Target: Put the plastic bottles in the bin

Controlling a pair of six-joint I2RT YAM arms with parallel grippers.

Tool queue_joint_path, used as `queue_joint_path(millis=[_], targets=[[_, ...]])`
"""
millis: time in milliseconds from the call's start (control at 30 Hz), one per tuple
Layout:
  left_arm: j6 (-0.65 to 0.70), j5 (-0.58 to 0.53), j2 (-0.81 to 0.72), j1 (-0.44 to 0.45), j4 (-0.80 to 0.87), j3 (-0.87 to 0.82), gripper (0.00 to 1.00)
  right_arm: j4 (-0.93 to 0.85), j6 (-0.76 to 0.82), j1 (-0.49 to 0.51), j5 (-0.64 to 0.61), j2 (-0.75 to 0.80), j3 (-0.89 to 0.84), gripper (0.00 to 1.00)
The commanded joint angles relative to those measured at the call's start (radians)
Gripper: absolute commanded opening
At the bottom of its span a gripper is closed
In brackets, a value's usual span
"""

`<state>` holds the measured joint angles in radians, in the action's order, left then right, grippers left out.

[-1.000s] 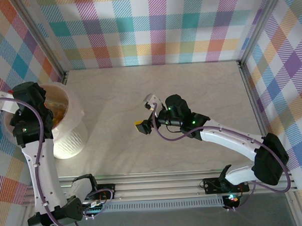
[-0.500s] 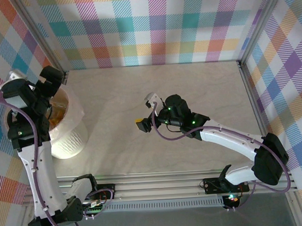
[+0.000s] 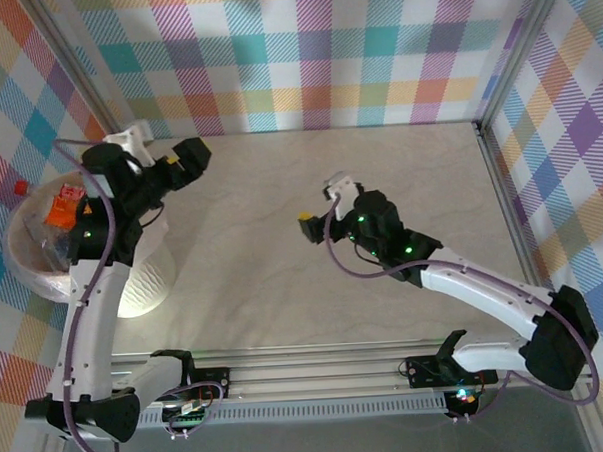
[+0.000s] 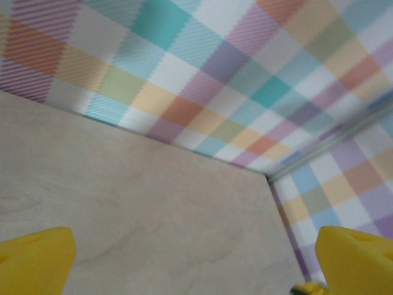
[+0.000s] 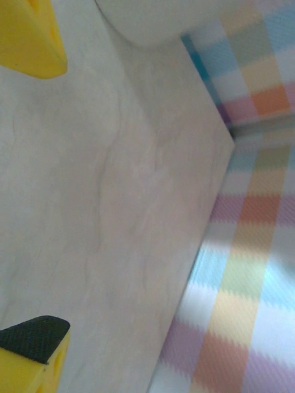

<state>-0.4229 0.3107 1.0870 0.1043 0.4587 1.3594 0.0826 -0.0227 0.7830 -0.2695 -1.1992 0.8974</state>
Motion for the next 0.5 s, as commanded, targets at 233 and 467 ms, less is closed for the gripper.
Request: queue_joint_path(millis=[233, 467], targets=[[0.299, -0.272, 0.133, 0.213, -0.016, -0.099, 1.0, -0.117, 0.023, -0.378, -0.127, 0.221, -0.14, 0.99], [0.336, -0.461, 0.178, 0.198, -0.059, -0.249, 1.0, -0.113, -0.035, -0.636, -0.055, 0.266, -0.295, 1.0]])
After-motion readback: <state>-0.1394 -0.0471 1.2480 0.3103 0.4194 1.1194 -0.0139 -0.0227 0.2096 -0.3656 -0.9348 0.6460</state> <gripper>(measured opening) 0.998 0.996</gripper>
